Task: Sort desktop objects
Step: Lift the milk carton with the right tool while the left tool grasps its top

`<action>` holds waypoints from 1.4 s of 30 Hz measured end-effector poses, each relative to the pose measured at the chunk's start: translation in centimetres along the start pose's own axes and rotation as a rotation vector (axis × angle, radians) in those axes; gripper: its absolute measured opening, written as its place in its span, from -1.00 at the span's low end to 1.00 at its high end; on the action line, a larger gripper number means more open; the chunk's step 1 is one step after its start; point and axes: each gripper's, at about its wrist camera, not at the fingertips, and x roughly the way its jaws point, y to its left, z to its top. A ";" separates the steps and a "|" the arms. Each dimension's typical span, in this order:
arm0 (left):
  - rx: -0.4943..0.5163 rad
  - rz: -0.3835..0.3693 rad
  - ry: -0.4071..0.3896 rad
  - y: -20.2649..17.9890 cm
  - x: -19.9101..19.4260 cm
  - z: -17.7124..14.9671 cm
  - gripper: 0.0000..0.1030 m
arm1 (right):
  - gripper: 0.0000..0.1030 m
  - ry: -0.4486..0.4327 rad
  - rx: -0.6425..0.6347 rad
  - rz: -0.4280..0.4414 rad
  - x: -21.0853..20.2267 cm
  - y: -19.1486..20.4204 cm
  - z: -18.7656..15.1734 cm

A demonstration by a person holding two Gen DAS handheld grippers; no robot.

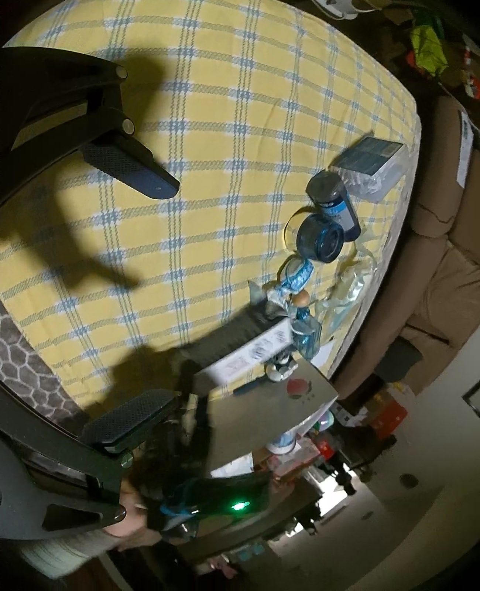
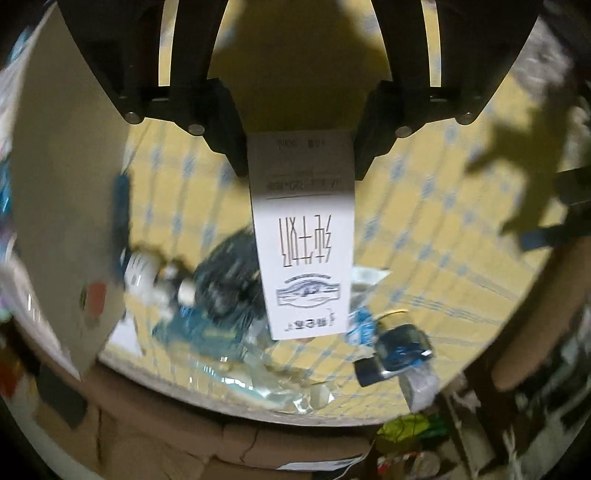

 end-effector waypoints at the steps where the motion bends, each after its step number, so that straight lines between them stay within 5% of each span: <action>1: 0.002 -0.002 -0.001 -0.1 0.0 0.0 1.00 | 0.10 -0.004 0.036 0.038 -0.3 0.2 -0.8; 10: 0.017 -0.025 0.033 -0.9 0.7 -0.4 1.00 | 0.10 -0.039 0.066 0.176 -3.3 4.2 -8.3; 23: -0.001 -0.051 0.165 -2.2 4.8 -2.8 1.00 | 0.24 -0.078 0.009 0.117 -1.4 6.9 -6.9; 27: -0.002 -0.050 0.168 -2.1 5.1 -3.0 1.00 | 0.08 -0.081 0.007 0.081 -0.4 7.1 -7.0; 32: -0.069 -0.098 0.161 -1.4 5.0 -2.7 0.99 | 0.07 -0.126 0.155 0.269 -1.0 5.4 -7.9; 34: -0.113 -0.157 0.166 -1.0 5.0 -2.7 0.92 | 0.07 -0.136 0.207 0.345 -1.4 5.2 -8.3; 35: -0.145 -0.199 0.167 -0.7 5.0 -2.8 0.65 | 0.07 -0.143 0.223 0.375 -1.6 5.2 -8.5; 37: -0.199 -0.250 0.181 -0.4 5.2 -3.2 0.50 | 0.07 -0.158 0.219 0.404 -2.3 5.7 -8.6; 42: -0.182 -0.300 0.159 -1.4 4.4 -3.1 0.42 | 0.07 -0.176 0.077 0.318 -4.6 8.3 -8.6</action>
